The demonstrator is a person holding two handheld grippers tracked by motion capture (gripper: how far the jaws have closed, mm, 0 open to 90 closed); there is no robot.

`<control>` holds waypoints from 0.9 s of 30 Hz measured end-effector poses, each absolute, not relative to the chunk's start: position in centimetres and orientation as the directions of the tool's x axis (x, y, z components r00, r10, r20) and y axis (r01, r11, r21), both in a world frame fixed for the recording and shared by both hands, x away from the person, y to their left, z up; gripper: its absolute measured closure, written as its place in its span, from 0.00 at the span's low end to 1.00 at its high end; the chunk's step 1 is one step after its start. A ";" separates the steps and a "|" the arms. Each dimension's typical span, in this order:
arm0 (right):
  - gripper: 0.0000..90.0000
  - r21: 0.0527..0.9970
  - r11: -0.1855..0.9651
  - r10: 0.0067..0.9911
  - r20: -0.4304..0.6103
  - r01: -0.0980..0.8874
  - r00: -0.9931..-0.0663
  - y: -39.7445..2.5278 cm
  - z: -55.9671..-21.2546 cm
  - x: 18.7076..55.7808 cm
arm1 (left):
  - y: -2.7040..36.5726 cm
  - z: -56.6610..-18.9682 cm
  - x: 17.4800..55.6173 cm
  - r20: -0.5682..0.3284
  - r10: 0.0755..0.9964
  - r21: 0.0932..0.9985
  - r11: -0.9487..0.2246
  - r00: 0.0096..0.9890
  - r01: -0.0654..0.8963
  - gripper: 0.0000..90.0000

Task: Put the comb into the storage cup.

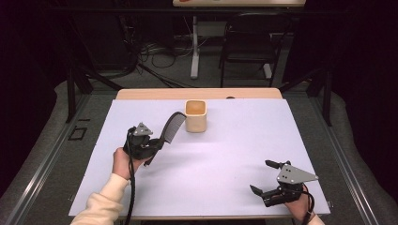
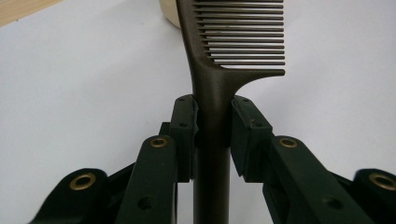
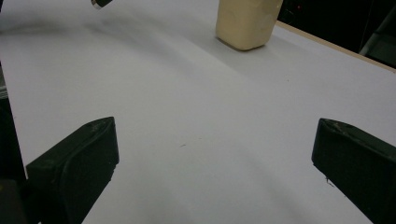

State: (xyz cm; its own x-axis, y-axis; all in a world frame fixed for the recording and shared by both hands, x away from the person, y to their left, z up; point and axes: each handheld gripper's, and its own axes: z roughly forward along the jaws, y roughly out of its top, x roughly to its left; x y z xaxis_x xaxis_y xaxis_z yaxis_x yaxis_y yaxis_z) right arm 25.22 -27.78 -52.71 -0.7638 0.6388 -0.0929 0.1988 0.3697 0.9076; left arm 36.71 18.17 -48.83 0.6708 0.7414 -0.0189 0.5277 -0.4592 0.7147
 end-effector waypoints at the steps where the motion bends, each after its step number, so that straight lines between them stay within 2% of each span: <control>1: 0.00 0.908 0.370 0.638 -0.092 0.199 -0.764 -27.8 -52.7 25.2 | 18.1 -48.8 36.8 -0.016 0.740 0.717 -0.461 0.673 0.524 0.80; 27: 0.00 0.906 0.370 0.640 -0.087 0.207 -0.763 -27.8 -52.8 25.3 | 16.9 -47.0 37.8 -0.005 0.734 0.742 -0.453 0.680 0.494 0.80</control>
State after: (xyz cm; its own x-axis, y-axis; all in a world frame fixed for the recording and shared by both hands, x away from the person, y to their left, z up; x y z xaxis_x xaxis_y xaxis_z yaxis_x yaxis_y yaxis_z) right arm 25.28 -27.79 -52.75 -0.7632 0.6403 -0.0874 0.2067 0.3701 0.9057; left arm 37.82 16.94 -46.96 0.6795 0.7336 -0.0047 0.4942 -0.4530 0.7420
